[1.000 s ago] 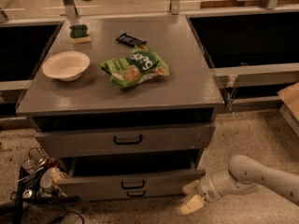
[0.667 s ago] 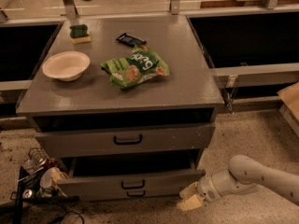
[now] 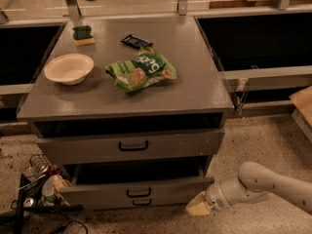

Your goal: Close middle drawer

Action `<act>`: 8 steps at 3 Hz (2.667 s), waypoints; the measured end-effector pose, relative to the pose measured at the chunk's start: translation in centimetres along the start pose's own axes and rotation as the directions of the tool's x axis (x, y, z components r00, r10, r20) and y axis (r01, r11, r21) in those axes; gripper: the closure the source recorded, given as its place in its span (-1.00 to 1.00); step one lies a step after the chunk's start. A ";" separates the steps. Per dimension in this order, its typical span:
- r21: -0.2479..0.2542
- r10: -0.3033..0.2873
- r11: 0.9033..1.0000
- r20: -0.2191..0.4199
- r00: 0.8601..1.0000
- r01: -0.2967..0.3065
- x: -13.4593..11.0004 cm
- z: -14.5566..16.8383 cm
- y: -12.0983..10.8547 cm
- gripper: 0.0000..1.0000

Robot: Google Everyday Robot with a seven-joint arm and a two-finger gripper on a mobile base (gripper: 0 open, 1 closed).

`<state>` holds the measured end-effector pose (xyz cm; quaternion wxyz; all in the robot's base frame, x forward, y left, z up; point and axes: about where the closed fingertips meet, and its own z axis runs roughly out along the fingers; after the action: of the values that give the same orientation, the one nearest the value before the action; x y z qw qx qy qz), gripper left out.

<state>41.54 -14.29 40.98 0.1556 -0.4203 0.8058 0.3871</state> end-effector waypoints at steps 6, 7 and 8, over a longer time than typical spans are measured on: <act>0.177 -0.063 0.982 -0.024 0.998 0.067 -4.3 -1.0 -4.4 0.20; 0.177 -0.063 0.982 -0.024 0.998 0.067 -4.3 -1.0 -4.4 -0.26; 0.177 -0.063 0.982 -0.024 0.998 0.067 -4.3 -1.0 -4.4 -0.73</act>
Offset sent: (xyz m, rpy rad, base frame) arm 0.0611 0.0015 0.0172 -0.1320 -0.1315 -0.0142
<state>47.69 -14.22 41.92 0.1975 -0.4344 0.8243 0.3046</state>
